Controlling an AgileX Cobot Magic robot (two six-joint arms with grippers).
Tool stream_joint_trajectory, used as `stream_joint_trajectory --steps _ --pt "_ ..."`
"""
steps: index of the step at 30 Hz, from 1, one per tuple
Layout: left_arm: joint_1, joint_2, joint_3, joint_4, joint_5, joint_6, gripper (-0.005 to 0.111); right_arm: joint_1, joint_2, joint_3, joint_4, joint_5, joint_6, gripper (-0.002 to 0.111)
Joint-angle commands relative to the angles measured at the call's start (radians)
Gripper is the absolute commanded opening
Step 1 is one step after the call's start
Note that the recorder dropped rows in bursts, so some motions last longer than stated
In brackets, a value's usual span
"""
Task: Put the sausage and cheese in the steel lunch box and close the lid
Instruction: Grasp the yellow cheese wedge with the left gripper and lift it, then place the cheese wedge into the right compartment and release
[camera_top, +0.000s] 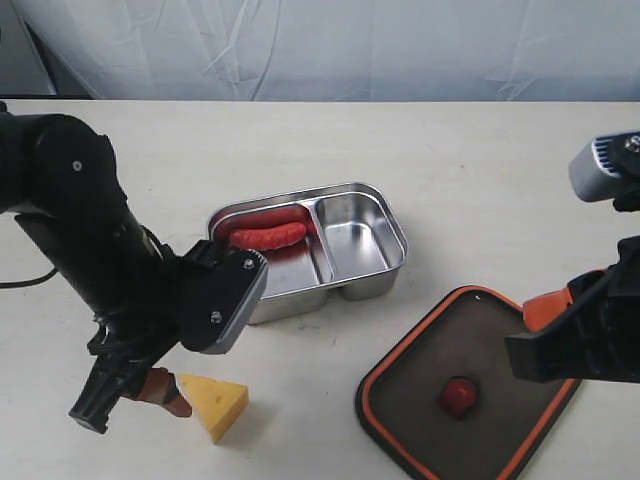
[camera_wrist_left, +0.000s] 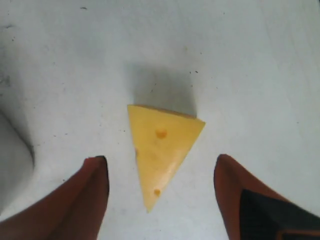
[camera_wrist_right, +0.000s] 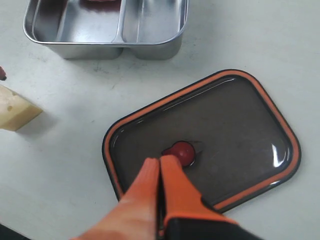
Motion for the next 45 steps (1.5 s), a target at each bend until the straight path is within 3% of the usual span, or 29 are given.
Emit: stream_joint_trajectory --steps 1,9,14,16,18,20,28,33,36,45 --pt "-0.013 -0.001 0.019 0.024 -0.039 0.005 0.059 0.003 -0.014 0.002 -0.025 0.015 -0.004 0.000" --pt "-0.013 0.109 0.036 -0.024 -0.153 0.007 0.059 0.003 -0.014 0.002 -0.043 0.017 -0.004 0.000" --pt "-0.013 0.153 0.036 -0.026 -0.144 0.009 0.056 0.003 -0.014 0.002 -0.049 0.021 -0.004 0.000" --pt "-0.013 0.153 0.036 -0.024 -0.131 0.016 0.043 0.003 -0.014 0.002 -0.052 0.021 -0.004 0.000" --pt "-0.013 0.153 0.036 -0.055 -0.133 0.027 0.011 0.003 -0.014 0.002 -0.058 0.021 -0.004 0.000" --pt "-0.013 0.153 0.036 -0.077 -0.128 0.060 0.000 0.003 -0.014 0.002 -0.060 0.021 -0.004 0.000" --pt "-0.013 0.017 0.036 -0.242 -0.166 0.100 0.000 0.003 -0.014 0.002 -0.063 0.021 -0.004 0.000" --pt "-0.013 -0.061 -0.014 -0.528 -0.441 0.098 0.000 0.003 -0.014 0.002 -0.108 0.021 0.054 0.000" --pt "-0.013 -0.008 -0.107 -0.616 -0.497 0.098 0.000 0.003 -0.014 0.002 -0.130 0.021 0.116 0.000" --pt "-0.013 0.277 -0.369 -0.591 -0.522 -0.033 0.000 0.003 -0.086 0.002 -0.086 0.098 0.153 0.000"
